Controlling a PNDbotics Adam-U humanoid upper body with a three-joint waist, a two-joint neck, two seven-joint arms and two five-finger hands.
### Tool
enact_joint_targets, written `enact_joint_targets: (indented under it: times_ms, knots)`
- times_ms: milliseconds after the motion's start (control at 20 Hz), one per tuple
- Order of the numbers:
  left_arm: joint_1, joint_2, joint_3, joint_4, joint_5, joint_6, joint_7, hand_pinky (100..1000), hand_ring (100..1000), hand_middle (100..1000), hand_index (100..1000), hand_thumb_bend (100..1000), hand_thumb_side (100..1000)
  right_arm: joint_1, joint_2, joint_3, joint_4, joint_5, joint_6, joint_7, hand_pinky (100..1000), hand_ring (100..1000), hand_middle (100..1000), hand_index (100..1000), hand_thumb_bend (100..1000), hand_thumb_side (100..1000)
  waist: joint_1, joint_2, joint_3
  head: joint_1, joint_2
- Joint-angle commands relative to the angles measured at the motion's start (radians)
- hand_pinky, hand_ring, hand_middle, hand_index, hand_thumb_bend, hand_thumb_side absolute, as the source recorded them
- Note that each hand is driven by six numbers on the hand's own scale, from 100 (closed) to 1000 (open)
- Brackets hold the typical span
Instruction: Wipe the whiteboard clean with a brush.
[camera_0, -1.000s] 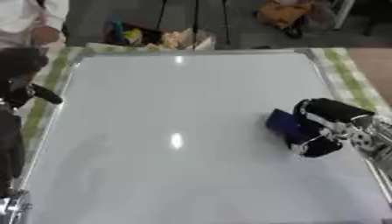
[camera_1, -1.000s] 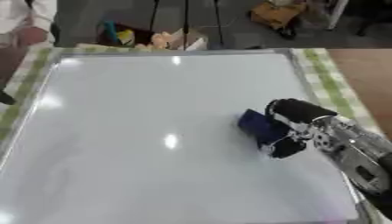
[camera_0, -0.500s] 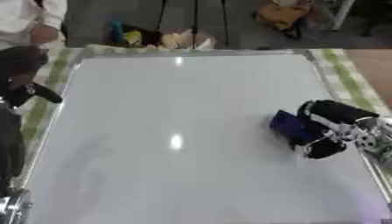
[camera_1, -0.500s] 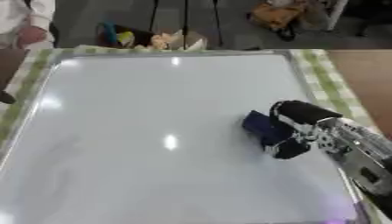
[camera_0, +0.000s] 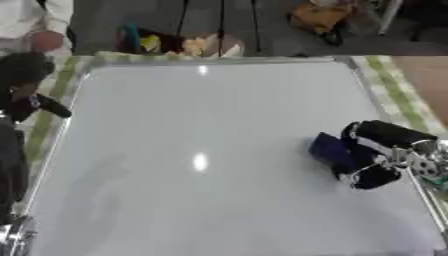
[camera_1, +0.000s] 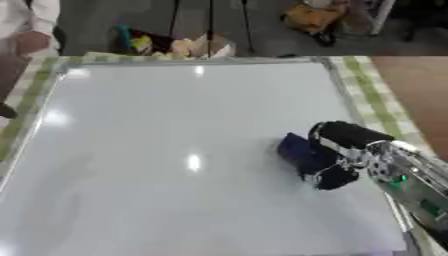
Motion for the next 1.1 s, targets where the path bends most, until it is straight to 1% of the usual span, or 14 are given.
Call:
enact_joint_targets:
  times_ms: [50,350,550,900,1100]
  knots:
    - [-0.013,0.007,-0.005,-0.018,-0.004,-0.001,0.0,442,778,730,692,100,970,0.027,-0.005,0.04,0.011,-0.025,-0.005,0.021,411,470,302,113,100,293,0.005,-0.01,0.002,-0.002,-0.013]
    - [-0.012,0.007,-0.005,-0.018,-0.004,-0.001,-0.001,442,779,731,692,100,970,0.017,0.004,0.045,0.023,-0.028,-0.003,0.023,401,464,297,110,100,287,0.004,-0.008,0.004,-0.005,-0.016]
    - [-0.012,0.007,-0.005,-0.018,-0.004,-0.001,0.0,440,779,731,691,100,971,0.014,0.007,0.049,0.022,-0.048,-0.004,0.025,395,458,290,109,100,296,0.003,-0.006,0.005,-0.006,-0.018]
    - [-0.012,0.008,-0.005,-0.018,-0.005,-0.001,-0.001,440,780,732,691,100,971,0.021,0.0,0.055,-0.009,-0.095,-0.008,0.034,384,448,277,105,100,307,0.002,-0.005,0.007,-0.005,-0.017]
    - [-0.013,0.008,-0.006,-0.018,-0.005,-0.001,-0.002,440,781,733,691,100,971,0.027,-0.004,0.05,-0.039,-0.12,-0.001,0.03,376,440,268,104,100,311,0.004,-0.005,0.007,-0.004,-0.017]
